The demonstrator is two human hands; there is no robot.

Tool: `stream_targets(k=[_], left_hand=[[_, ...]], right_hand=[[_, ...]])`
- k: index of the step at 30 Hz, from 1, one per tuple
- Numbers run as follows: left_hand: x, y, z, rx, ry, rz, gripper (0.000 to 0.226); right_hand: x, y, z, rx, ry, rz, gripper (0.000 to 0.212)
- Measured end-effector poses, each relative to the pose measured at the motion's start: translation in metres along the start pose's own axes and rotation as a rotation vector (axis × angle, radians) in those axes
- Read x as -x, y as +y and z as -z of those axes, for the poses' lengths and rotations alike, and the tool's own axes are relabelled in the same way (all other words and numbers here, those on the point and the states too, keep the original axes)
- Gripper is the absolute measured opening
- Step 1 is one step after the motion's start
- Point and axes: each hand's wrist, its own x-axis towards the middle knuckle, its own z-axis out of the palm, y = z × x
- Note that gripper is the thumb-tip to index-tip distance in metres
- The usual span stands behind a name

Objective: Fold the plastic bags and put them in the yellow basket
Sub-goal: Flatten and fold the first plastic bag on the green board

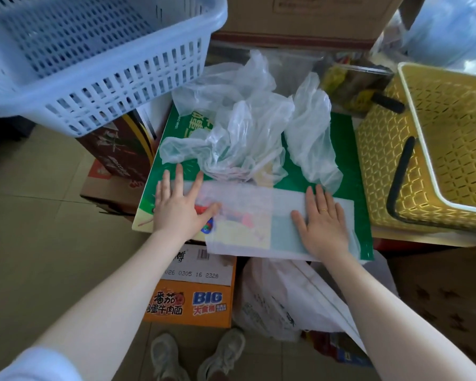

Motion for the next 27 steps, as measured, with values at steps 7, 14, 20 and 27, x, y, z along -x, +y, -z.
stream_targets(k=[7, 14, 20, 27], left_hand=[[0.017, 0.003, 0.01, 0.006, 0.138, -0.133, 0.077], [0.085, 0.021, 0.007, 0.678, 0.116, -0.07, 0.034], [0.091, 0.03, -0.018, 1.295, -0.297, 0.667, 0.046], [0.086, 0.04, 0.021, 1.738, -0.433, 0.753, 0.025]], right_hand=[[-0.004, -0.024, 0.029, 0.046, 0.062, 0.144, 0.058], [-0.029, -0.065, 0.042, -0.056, -0.053, 0.289, 0.057], [-0.025, -0.066, 0.047, -0.2, -0.31, 0.245, 0.023], [0.001, -0.061, 0.07, -0.671, -0.288, 0.18, 0.015]])
